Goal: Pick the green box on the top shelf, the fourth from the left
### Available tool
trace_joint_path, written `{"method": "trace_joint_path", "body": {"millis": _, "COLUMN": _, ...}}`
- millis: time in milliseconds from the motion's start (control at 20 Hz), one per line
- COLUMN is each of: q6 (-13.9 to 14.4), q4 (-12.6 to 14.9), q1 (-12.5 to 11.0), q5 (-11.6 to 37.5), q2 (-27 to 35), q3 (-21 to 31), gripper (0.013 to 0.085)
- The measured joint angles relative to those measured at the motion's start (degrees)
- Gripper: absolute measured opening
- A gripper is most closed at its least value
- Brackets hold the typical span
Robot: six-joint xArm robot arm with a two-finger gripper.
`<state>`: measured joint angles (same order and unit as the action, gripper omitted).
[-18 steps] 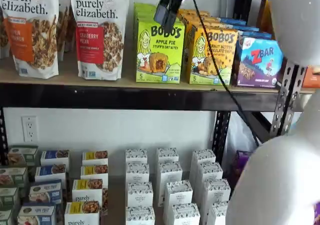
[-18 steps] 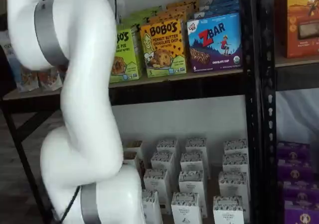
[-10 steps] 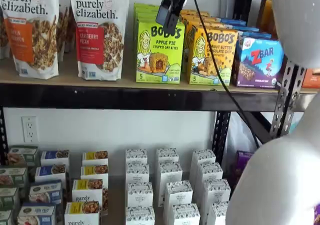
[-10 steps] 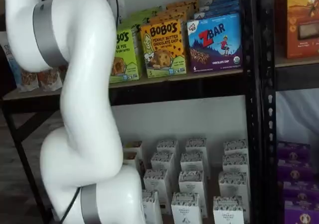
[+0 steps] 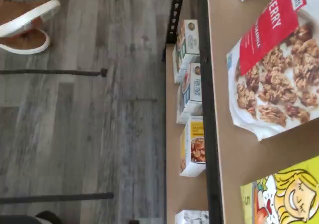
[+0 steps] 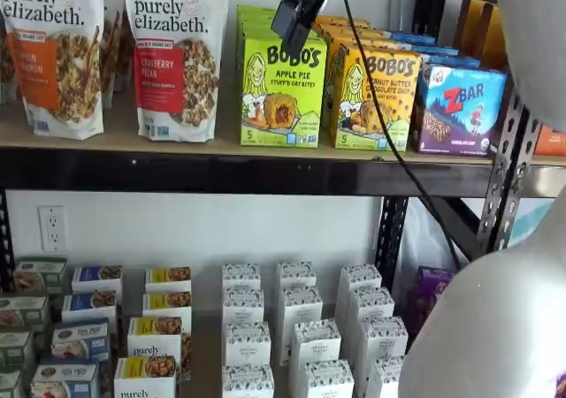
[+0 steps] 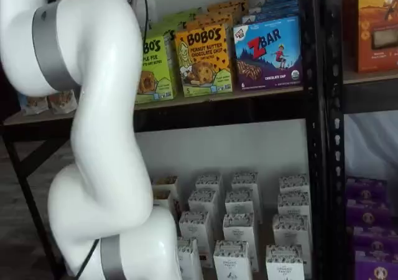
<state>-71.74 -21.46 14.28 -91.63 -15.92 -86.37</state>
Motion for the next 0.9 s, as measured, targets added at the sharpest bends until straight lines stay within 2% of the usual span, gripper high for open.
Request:
{"method": "trace_joint_path", "body": {"millis": 400, "q6": -0.80, "q4": -1.78, "q1": -0.75, "q5": 3.70, "q2": -0.37, "q3": 1.34, "gripper": 0.0850}}
{"method": "trace_joint_path", "body": {"millis": 900, "q6": -2.17, "q4": -2.08, "q1": -1.85, "q5": 6.57, "q2": 1.80, "q3": 0.31, "gripper": 0.0850}}
